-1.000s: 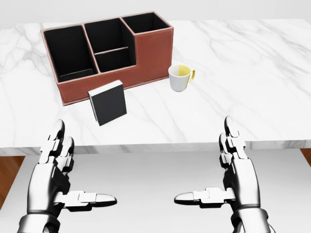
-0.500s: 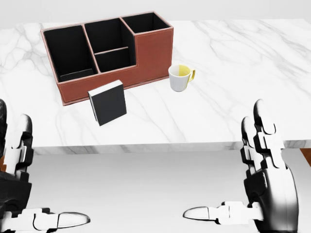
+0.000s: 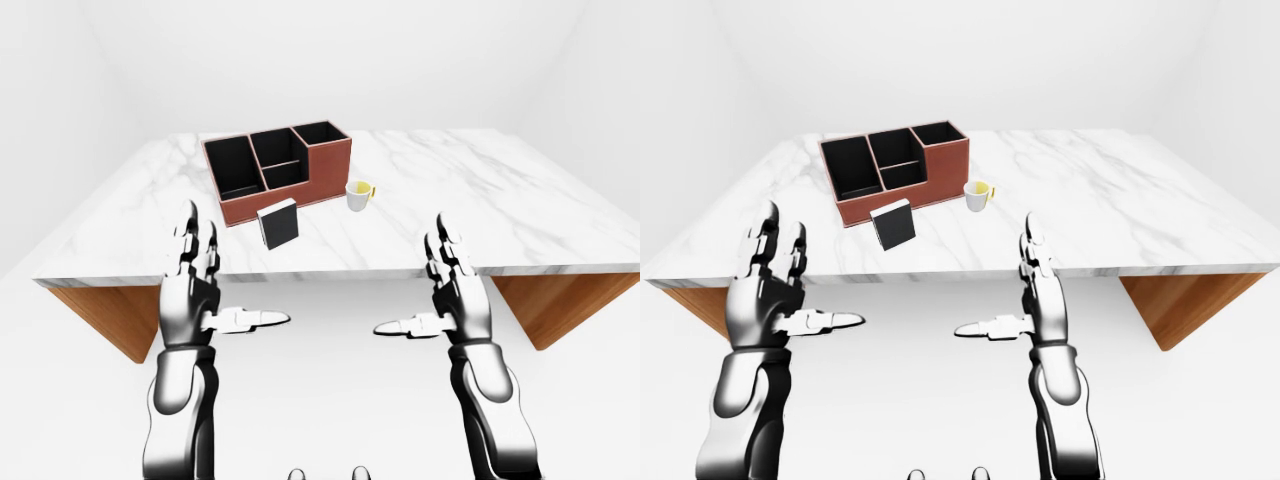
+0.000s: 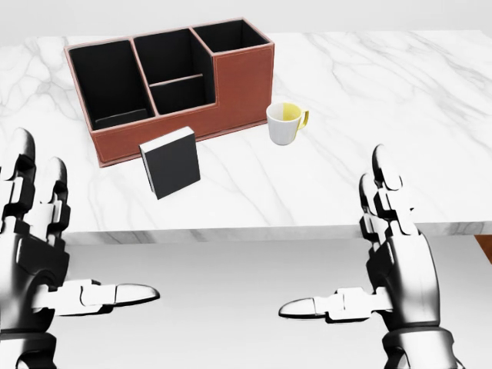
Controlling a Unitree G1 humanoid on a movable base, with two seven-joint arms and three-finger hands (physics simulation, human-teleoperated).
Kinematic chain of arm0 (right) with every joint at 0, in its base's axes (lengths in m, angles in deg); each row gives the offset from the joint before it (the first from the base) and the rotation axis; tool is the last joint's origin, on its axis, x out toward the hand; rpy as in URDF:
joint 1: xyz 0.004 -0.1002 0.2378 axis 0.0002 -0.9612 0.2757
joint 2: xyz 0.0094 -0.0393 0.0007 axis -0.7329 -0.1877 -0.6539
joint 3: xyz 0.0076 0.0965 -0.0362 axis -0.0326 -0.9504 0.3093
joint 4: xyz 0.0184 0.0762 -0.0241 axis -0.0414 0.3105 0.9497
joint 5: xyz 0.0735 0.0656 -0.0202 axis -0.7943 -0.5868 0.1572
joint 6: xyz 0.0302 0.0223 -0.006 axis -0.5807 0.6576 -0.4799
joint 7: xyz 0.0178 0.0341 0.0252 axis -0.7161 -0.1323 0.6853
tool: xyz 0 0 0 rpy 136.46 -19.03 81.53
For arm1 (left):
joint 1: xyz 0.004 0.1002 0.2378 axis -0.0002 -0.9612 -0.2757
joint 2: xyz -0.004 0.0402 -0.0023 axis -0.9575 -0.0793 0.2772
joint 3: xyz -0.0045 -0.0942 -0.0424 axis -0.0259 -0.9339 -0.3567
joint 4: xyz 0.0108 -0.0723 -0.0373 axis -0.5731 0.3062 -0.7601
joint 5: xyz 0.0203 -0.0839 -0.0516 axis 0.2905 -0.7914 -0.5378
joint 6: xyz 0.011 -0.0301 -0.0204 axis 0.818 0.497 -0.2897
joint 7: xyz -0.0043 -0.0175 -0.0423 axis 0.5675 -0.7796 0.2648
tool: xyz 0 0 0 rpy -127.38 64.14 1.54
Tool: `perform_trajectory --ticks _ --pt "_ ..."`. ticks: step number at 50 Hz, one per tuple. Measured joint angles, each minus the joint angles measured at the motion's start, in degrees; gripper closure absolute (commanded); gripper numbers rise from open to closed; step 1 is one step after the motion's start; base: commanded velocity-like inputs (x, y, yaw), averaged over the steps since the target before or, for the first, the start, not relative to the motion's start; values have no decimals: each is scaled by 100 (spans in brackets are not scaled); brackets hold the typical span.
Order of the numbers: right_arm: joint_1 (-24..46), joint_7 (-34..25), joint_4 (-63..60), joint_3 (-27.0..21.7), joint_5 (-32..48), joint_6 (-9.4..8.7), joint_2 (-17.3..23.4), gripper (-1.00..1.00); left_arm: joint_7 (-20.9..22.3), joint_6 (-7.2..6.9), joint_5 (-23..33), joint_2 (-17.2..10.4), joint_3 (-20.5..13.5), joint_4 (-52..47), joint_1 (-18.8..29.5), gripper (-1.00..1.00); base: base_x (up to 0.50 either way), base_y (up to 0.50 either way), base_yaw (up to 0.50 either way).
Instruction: Pick up the book and place it in the front compartment of the caddy.
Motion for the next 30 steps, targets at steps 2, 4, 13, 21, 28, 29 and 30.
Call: perform_trajectory --ticks 2,4,13,21,28,29,30 --pt "39 -9 -177 5 32 0 16 -99 -15 0 -20 -12 -35 -154 71 -100 0 0 0" --pt "75 -22 -364 15 71 0 28 -99 -27 0 -44 -28 -71 -307 139 -100 0 0 0" --pt "254 -135 -1326 69 289 0 72 -99 -89 0 -230 -106 -252 -1109 430 -100 0 0 0" --pt "399 -246 -1945 75 418 0 91 -98 -164 0 -385 -161 -359 -1569 630 -100 0 0 0" --pt "449 -345 -2248 49 404 0 104 -98 -237 0 -488 -192 -415 -1799 742 -100 32 -38 0" --pt "456 -355 -2267 39 401 0 108 -99 -246 0 -502 -195 -418 -1819 759 -100 36 -41 0" --pt "462 -364 -2278 29 396 0 112 -99 -256 0 -514 -197 -419 -1836 775 -100 36 -42 0"
